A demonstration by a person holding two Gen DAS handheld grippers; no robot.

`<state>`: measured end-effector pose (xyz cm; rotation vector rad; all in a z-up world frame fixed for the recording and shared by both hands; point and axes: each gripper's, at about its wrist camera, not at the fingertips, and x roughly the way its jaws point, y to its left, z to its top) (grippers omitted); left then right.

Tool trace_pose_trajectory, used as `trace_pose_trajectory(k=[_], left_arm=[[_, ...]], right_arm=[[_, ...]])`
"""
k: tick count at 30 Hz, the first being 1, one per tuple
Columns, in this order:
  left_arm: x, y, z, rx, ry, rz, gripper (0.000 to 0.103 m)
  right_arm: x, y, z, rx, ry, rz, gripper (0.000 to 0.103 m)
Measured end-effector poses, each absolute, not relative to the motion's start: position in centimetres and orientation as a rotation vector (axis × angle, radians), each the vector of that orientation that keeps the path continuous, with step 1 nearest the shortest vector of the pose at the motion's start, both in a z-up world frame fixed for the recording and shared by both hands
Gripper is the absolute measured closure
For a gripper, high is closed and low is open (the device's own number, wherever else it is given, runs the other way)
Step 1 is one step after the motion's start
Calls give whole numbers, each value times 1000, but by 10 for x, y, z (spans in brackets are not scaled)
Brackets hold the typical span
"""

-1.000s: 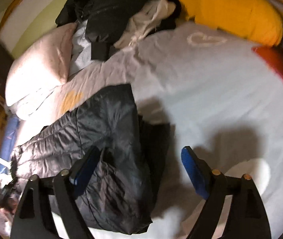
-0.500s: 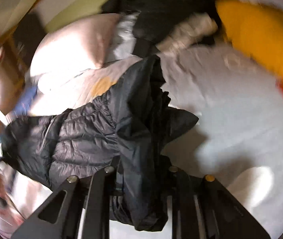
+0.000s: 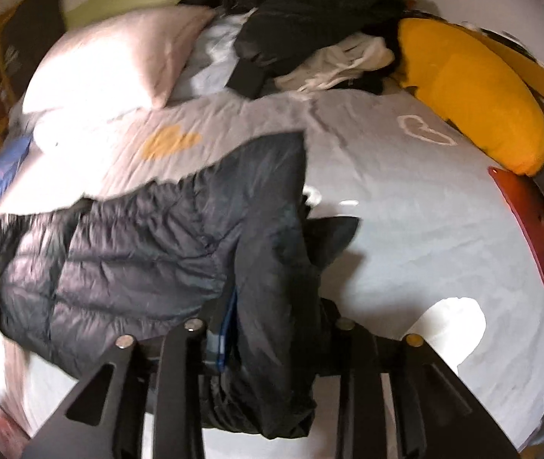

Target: Fold large clothes

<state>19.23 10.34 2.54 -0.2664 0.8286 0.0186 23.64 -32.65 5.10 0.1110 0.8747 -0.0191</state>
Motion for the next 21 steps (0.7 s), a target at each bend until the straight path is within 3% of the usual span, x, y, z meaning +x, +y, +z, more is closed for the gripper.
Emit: trace_pose_trajectory(k=[3, 4, 7, 11, 12, 13, 14, 21], left_arm=[[190, 103, 40, -185, 740, 73, 37], [188, 103, 44, -161, 698, 94, 32], [182, 94, 54, -103, 630, 75, 31], [183, 74, 52, -103, 619, -32, 32], [188, 65, 50, -87, 626, -52, 31], [187, 58, 47, -67, 632, -69, 31], [189, 47, 44, -48, 637, -86, 32], [189, 4, 15, 5, 721, -182, 32]], right_arm=[[233, -325, 60, 106, 832, -25, 74], [230, -324, 64, 95, 798, -56, 68], [220, -322, 78, 60, 690, -133, 60], [214, -317, 91, 154, 636, -19, 60], [214, -312, 92, 158, 634, 3, 65], [213, -304, 92, 156, 627, 43, 93], [213, -294, 91, 153, 631, 91, 100], [217, -206, 61, 168, 847, 411, 100]])
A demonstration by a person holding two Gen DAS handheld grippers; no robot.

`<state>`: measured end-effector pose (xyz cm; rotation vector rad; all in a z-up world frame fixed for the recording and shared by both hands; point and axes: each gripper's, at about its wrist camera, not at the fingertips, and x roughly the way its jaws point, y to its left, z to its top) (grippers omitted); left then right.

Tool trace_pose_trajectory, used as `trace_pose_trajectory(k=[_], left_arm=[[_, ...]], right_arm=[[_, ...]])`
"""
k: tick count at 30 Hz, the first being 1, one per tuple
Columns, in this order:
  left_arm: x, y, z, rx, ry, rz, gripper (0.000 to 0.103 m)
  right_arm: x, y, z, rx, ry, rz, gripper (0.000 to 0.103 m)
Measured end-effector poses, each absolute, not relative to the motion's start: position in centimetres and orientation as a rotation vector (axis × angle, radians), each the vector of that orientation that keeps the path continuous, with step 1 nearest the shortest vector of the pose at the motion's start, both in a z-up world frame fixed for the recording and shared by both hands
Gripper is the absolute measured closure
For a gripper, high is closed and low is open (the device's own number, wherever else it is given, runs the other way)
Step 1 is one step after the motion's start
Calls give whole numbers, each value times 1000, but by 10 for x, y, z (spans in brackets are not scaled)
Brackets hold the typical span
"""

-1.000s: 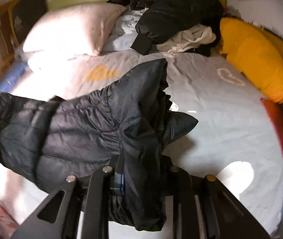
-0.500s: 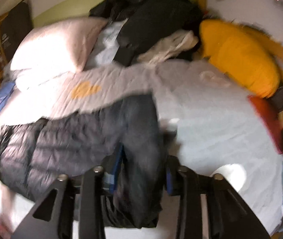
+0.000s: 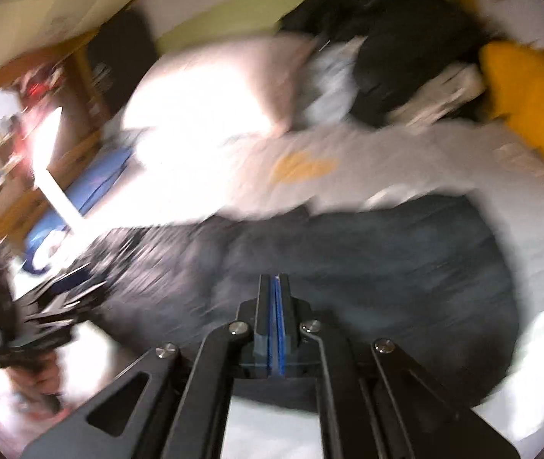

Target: Fold large clothes

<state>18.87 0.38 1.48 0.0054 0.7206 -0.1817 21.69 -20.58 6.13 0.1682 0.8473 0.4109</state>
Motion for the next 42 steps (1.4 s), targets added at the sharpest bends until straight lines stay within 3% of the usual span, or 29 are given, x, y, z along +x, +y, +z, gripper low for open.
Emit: trace_pose_trajectory(k=[13, 22, 28, 31, 35, 42], left_arm=[[212, 1, -22, 42, 789, -136, 32], [211, 28, -1, -55, 755, -102, 32], [215, 48, 2, -83, 747, -58, 32], [219, 51, 0, -101, 759, -54, 32], [220, 49, -3, -89, 762, -51, 32], [217, 46, 1, -71, 755, -76, 32]], right_arm=[[266, -129, -29, -1, 1162, 301, 102], [303, -131, 11, 55, 1130, 240, 101], [333, -120, -29, -4, 1221, 262, 103], [344, -121, -15, 51, 1274, 258, 102], [368, -116, 14, 78, 1188, 238, 101], [411, -118, -25, 134, 1250, 190, 103]])
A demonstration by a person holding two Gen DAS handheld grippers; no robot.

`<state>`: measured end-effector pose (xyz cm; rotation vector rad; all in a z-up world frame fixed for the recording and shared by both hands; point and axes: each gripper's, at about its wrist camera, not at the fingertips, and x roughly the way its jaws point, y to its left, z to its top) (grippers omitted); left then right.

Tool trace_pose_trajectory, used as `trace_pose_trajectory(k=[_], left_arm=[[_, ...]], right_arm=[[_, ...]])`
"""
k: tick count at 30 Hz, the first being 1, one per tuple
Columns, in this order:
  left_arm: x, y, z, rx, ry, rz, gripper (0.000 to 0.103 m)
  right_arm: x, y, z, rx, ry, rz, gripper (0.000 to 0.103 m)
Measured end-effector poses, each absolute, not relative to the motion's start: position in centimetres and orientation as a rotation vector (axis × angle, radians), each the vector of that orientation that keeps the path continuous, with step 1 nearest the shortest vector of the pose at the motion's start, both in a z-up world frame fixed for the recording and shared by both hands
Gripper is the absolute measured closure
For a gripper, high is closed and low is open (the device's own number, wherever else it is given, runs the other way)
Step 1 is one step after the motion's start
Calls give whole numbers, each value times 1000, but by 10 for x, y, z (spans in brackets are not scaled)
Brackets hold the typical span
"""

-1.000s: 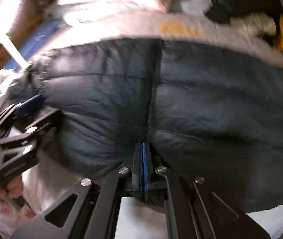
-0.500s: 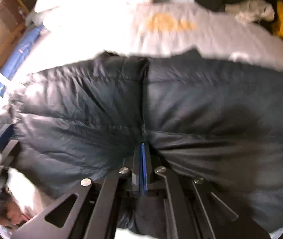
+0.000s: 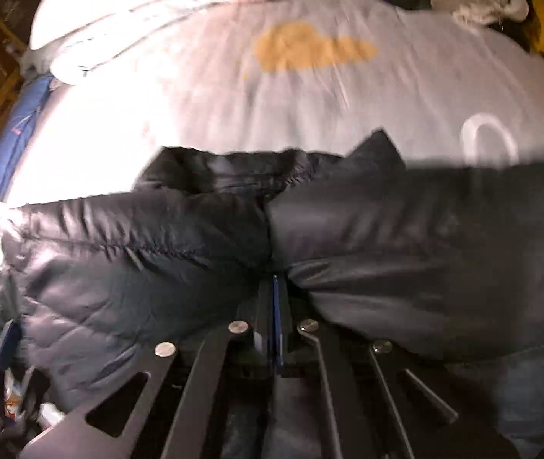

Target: Fold large clothes

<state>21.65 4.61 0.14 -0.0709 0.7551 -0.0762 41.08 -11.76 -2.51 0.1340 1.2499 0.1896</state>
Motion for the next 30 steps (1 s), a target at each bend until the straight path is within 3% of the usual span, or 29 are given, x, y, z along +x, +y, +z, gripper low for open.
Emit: trace_pose_trajectory(k=[7, 12, 16, 20, 28, 30], left_arm=[[216, 52, 2, -112, 768, -83, 32], [214, 48, 6, -83, 752, -82, 32], [214, 47, 5, -74, 753, -75, 32], [210, 50, 7, -73, 744, -76, 32], [193, 54, 32, -97, 667, -88, 32], [186, 54, 41, -87, 631, -75, 32]], right_arm=[[407, -117, -2, 158, 1166, 169, 102], [429, -118, -27, 191, 1243, 149, 103], [410, -119, -10, 135, 1211, 135, 102], [343, -136, 30, 135, 1021, 209, 72], [213, -218, 43, 107, 795, 208, 71], [188, -244, 39, 185, 758, 197, 62]])
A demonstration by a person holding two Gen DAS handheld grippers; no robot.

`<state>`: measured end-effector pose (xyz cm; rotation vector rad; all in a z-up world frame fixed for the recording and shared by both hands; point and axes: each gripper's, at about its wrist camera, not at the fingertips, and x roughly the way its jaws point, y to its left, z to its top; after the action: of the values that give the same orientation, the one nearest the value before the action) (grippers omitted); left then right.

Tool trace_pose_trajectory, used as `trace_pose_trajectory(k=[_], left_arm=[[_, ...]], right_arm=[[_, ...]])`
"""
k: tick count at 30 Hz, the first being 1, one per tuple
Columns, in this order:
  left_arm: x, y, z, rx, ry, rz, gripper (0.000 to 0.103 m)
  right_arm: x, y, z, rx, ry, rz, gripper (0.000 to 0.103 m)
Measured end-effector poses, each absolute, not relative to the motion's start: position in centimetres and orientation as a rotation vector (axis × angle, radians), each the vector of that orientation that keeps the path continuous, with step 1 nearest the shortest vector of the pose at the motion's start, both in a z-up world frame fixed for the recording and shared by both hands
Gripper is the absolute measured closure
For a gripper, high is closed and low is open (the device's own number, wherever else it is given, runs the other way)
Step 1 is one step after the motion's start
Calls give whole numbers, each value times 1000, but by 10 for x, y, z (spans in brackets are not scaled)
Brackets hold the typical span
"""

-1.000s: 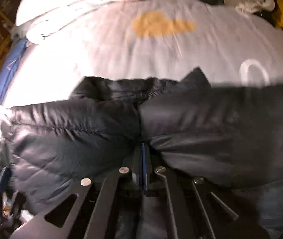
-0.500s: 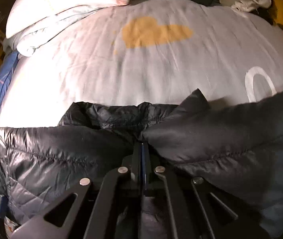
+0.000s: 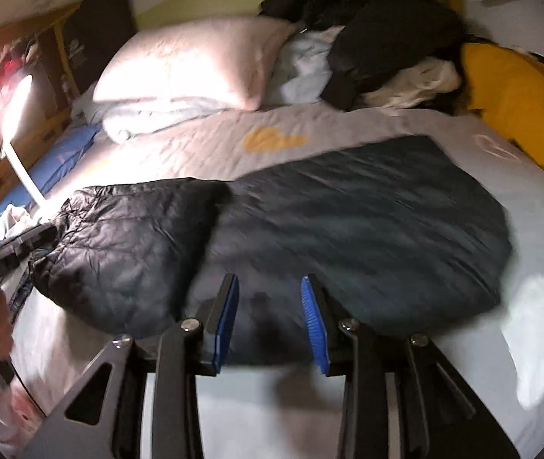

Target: Fold large clothes

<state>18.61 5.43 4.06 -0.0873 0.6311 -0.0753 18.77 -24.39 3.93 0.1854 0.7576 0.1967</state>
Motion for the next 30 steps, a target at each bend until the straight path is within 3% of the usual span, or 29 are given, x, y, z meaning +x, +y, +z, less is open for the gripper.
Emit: trace_pose_trajectory(k=[3, 8, 12, 16, 19, 24, 25, 26, 27, 29, 30], left_arm=[[179, 56, 48, -86, 605, -70, 32], [186, 61, 40, -141, 691, -91, 31], [188, 65, 37, -144, 689, -70, 30], [188, 69, 36, -136, 679, -43, 19], [191, 75, 32, -161, 704, -32, 6], [197, 84, 25, -199, 733, -14, 5], [197, 86, 23, -206, 736, -7, 4], [198, 88, 21, -212, 740, -1, 4], [198, 89, 19, -215, 745, 7, 4], [200, 91, 15, -216, 756, 21, 3], [201, 91, 14, -216, 759, 25, 4]], right_arm=[[170, -273, 23, 349, 700, 154, 48], [156, -302, 30, 431, 574, 32, 11], [162, -330, 16, 649, 564, 15, 11], [183, -338, 2, 698, 634, 3, 11], [192, -341, -8, 765, 667, 34, 11], [215, -342, -9, 681, 666, -25, 11], [220, -344, -11, 674, 675, -38, 14], [226, -348, -12, 687, 681, -41, 29], [230, -351, -14, 703, 689, -32, 37], [236, -358, -10, 719, 685, -20, 71], [235, -360, -3, 702, 666, -18, 76]])
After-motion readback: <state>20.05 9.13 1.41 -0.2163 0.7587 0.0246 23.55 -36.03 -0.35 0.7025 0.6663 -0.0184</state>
